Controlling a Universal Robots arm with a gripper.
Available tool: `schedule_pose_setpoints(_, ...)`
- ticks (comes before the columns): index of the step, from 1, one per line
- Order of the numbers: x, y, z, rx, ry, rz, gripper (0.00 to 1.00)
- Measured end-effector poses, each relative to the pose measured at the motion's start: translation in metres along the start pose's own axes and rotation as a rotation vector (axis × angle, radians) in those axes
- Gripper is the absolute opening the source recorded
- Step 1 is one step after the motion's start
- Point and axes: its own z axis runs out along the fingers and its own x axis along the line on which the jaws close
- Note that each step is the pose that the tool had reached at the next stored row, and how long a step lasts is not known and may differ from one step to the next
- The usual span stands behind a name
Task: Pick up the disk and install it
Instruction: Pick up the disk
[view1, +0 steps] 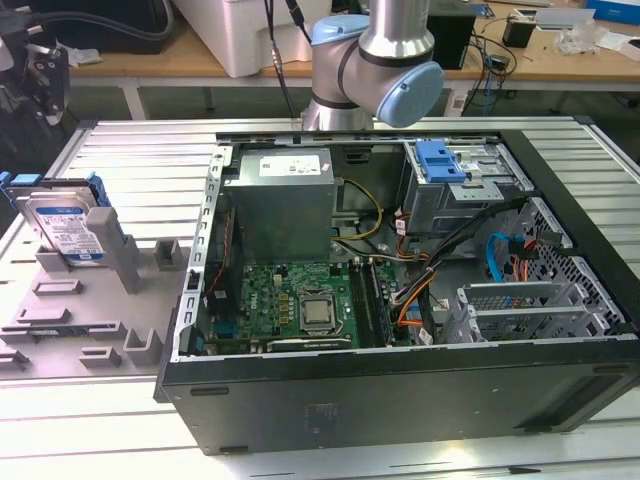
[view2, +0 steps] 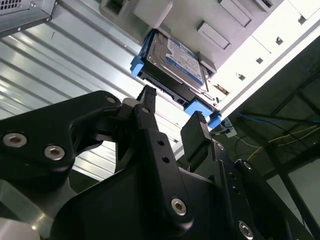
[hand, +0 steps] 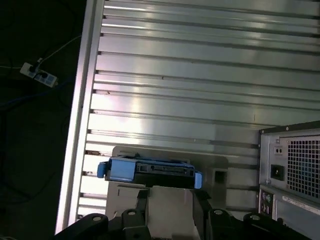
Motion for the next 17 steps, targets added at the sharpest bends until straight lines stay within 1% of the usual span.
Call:
schedule_pose_setpoints(3, 0.0006, 0.0020, 0.0009, -0.0061, 0.0007, -0.012, 0.48)
schedule_pose_setpoints(5, 0.0027, 0.0032, 0.0018, -0.0085, 0.0013, -0.017, 0.48)
schedule_pose_setpoints(10, 0.0095, 0.0052, 0.0042, -0.0105, 0.0028, -0.033, 0.48)
schedule_pose_setpoints(12, 0.0106, 0.0061, 0.0043, -0.0113, 0.0054, -0.039, 0.48)
schedule_pose_setpoints(14, 0.0113, 0.0070, 0.0044, -0.0129, 0.0152, -0.042, 0.48)
schedule_pose_setpoints(17, 0.0124, 0.0086, 0.0046, -0.0165, 0.0343, -0.045, 0.48)
